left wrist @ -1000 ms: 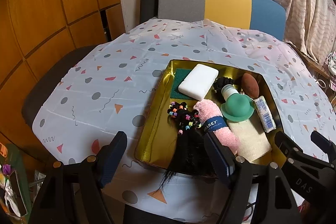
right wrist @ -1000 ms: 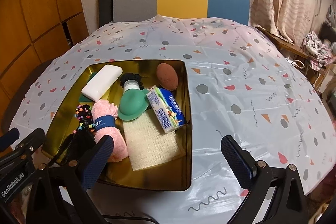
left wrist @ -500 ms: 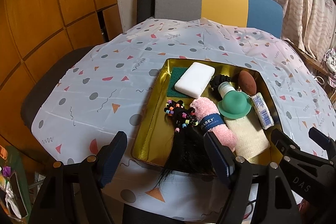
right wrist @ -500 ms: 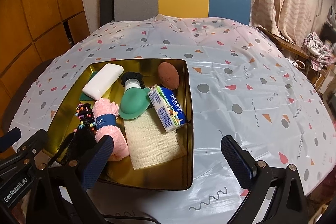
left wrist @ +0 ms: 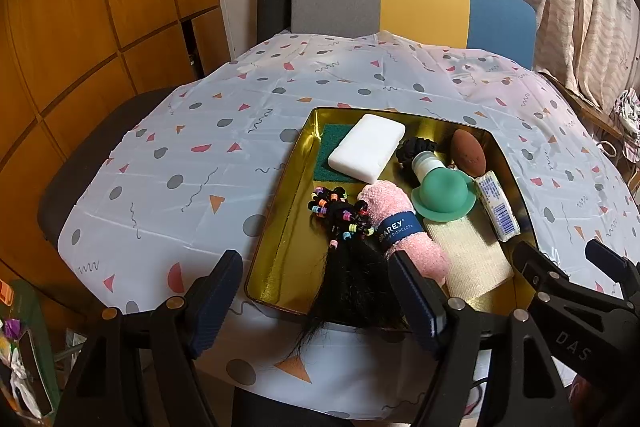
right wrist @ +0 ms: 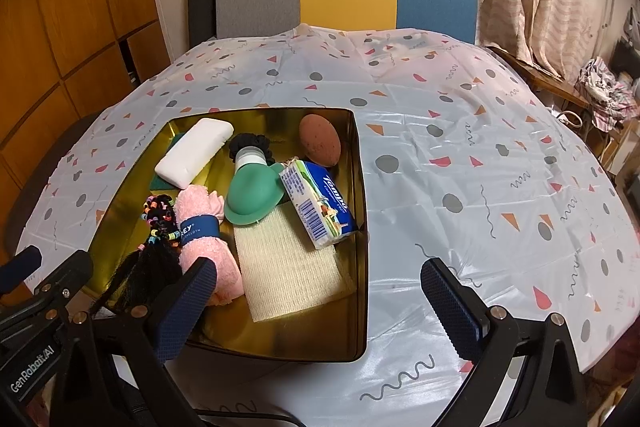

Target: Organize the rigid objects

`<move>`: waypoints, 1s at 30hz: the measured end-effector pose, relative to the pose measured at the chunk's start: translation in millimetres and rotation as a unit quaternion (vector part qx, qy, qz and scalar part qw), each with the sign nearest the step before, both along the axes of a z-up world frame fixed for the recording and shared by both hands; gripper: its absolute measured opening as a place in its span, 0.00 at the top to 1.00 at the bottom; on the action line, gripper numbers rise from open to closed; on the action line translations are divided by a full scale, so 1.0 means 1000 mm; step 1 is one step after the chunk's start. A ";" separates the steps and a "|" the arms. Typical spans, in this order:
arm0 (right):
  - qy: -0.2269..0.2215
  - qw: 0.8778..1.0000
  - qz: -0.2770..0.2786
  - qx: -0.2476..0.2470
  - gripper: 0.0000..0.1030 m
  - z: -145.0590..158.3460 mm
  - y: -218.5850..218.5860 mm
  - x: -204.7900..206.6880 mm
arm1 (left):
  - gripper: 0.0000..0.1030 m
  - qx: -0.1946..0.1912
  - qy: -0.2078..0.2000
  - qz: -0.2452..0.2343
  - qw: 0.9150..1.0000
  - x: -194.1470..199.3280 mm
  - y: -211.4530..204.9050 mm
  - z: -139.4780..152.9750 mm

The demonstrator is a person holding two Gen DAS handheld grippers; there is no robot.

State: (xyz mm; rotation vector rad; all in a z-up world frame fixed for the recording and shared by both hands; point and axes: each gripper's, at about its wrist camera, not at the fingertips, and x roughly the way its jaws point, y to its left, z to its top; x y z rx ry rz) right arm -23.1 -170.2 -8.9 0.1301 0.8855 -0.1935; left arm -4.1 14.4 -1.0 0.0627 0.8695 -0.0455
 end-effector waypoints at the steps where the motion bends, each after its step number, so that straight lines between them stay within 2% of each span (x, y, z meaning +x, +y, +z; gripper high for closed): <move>1: 0.000 1.000 0.000 0.000 0.00 0.000 0.000 0.000 | 0.26 0.001 0.000 0.000 1.000 0.000 0.000 0.000; 30: 0.008 1.000 -0.002 0.004 0.00 -0.004 -0.003 0.001 | 0.26 0.002 0.000 0.000 1.000 0.000 0.001 -0.001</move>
